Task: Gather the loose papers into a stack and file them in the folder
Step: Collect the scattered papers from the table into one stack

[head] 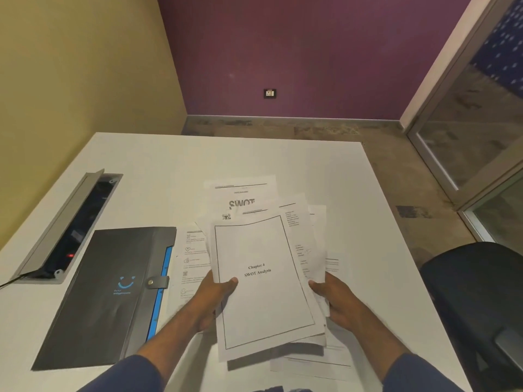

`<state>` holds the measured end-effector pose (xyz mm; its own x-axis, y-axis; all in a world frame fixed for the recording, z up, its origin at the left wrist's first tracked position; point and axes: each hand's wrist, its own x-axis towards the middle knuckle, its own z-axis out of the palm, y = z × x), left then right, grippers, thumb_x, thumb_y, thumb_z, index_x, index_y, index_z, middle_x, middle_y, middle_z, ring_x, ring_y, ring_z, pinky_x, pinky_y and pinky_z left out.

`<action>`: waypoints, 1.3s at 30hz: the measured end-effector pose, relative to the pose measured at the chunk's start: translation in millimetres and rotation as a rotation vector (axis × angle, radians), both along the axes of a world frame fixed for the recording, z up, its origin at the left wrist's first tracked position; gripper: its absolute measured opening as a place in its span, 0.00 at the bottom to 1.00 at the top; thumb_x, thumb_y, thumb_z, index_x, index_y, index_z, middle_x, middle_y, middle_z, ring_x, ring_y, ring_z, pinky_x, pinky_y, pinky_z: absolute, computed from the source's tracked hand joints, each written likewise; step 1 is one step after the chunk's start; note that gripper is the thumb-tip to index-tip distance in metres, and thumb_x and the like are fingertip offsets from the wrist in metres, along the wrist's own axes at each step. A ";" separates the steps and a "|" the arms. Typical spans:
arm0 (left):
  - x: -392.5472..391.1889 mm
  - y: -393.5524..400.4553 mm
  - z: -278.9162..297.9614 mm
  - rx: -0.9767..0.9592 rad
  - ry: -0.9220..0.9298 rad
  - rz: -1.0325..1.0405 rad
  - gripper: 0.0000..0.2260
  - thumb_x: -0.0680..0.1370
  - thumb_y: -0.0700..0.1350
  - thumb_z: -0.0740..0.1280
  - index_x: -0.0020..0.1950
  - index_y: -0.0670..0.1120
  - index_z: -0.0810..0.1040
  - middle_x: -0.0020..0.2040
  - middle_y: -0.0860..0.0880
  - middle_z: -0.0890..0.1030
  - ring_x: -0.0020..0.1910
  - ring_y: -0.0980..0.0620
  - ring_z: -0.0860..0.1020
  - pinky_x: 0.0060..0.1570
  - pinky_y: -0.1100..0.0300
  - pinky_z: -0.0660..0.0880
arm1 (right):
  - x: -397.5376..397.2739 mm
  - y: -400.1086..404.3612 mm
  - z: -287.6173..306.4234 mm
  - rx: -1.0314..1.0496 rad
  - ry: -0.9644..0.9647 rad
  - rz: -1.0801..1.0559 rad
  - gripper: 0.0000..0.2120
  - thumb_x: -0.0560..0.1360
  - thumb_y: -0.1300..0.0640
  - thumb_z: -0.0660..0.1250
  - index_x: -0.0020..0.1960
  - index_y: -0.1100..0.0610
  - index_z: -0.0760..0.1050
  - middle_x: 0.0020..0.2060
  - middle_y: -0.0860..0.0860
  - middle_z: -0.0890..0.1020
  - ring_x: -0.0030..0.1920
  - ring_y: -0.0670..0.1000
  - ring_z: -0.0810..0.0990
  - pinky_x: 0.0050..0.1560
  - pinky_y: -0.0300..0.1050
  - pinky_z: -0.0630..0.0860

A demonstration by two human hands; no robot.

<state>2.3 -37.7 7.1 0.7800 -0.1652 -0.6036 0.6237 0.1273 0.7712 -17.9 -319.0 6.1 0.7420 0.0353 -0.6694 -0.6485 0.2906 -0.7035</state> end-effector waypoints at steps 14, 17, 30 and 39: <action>-1.9 -21.9 -5.5 0.146 0.043 -0.021 0.20 0.75 0.30 0.70 0.65 0.39 0.74 0.54 0.44 0.84 0.41 0.53 0.86 0.33 0.65 0.79 | 6.8 9.8 -3.9 -0.209 0.080 0.075 0.19 0.73 0.69 0.70 0.64 0.66 0.75 0.58 0.59 0.82 0.46 0.51 0.81 0.34 0.34 0.77; 2.1 -16.2 -9.5 0.252 0.010 0.073 0.19 0.76 0.44 0.74 0.64 0.48 0.72 0.60 0.52 0.80 0.46 0.57 0.84 0.41 0.60 0.80 | 6.0 7.0 -12.3 -0.214 0.068 0.061 0.20 0.73 0.75 0.66 0.65 0.68 0.73 0.61 0.62 0.79 0.52 0.56 0.81 0.45 0.39 0.80; 47.7 29.9 -31.7 0.355 0.097 0.523 0.14 0.71 0.32 0.66 0.56 0.40 0.80 0.50 0.41 0.83 0.43 0.45 0.82 0.30 0.60 0.78 | 1.8 -11.2 -36.1 -0.230 0.094 -0.035 0.19 0.73 0.74 0.66 0.64 0.68 0.74 0.60 0.64 0.80 0.61 0.63 0.79 0.65 0.59 0.73; 66.1 66.1 16.6 0.750 -0.295 0.637 0.11 0.78 0.36 0.64 0.57 0.43 0.83 0.44 0.42 0.83 0.37 0.47 0.79 0.42 0.51 0.81 | 0.8 -12.8 -41.8 -0.249 0.089 -0.136 0.18 0.74 0.73 0.67 0.63 0.66 0.76 0.57 0.61 0.82 0.55 0.60 0.81 0.58 0.53 0.77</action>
<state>68.3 28.4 23.7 0.7248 0.6723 -0.1509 0.3817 -0.2094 0.9002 -17.2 -331.8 -35.7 0.6665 -0.2338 -0.7079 -0.6779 0.2049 -0.7060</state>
